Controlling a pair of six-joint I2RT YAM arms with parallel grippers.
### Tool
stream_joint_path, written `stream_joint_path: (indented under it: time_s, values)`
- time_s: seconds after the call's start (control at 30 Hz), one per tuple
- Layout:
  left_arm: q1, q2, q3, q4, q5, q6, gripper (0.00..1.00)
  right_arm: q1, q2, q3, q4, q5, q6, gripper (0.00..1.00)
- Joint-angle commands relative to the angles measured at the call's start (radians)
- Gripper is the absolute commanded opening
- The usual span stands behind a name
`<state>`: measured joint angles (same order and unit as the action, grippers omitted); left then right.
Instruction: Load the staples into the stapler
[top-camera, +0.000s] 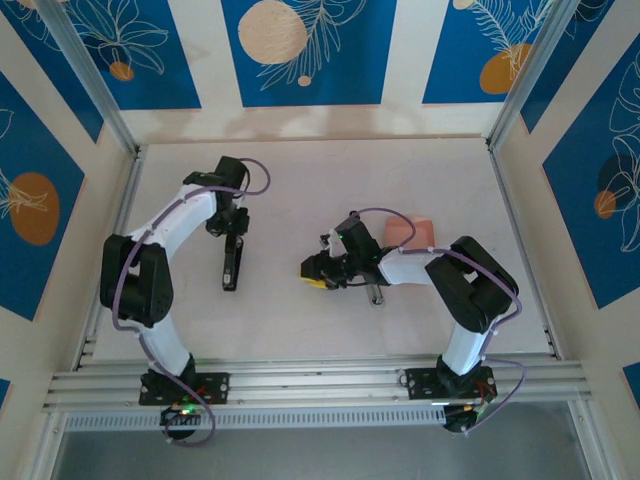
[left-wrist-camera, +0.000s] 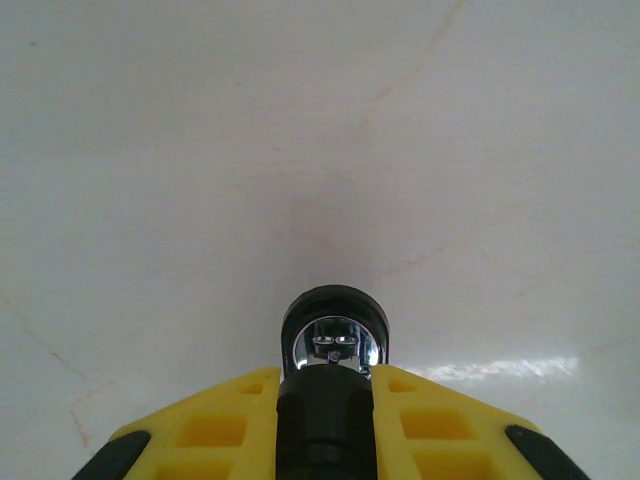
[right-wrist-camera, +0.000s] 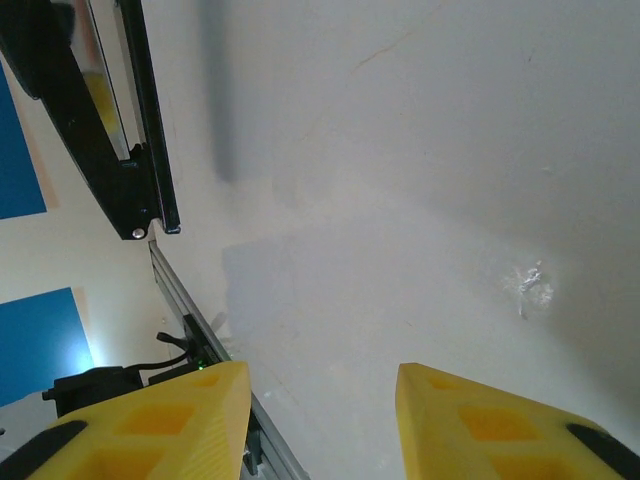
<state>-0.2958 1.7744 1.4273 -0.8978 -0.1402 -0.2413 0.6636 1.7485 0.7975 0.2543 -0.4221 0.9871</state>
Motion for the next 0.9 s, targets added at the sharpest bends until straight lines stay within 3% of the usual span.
stream_joint_path:
  time_s: [0.0,0.33,0.43,0.53,0.67,0.87]
  values:
    - [0.032,0.025,0.023,-0.001,-0.015,-0.029,0.00,0.004,-0.016,0.002,0.000,0.003,0.002,0.43]
    - [0.072,0.110,0.059,0.013,-0.029,0.008,0.00,0.004,-0.010,0.006,-0.009,0.006,-0.002,0.44]
    - [0.075,0.126,0.059,0.014,-0.021,0.005,0.05,0.004,-0.011,0.006,-0.014,0.007,-0.004,0.44]
    - [0.075,0.132,0.059,0.015,-0.025,0.003,0.20,0.004,-0.013,0.007,-0.022,0.009,-0.006,0.43]
    - [0.076,0.122,0.067,0.008,-0.039,-0.007,0.52,0.004,-0.020,0.015,-0.044,0.014,-0.016,0.44]
    - [0.077,0.053,0.130,-0.046,-0.007,-0.006,0.67,0.002,-0.065,0.060,-0.176,0.044,-0.082,0.46]
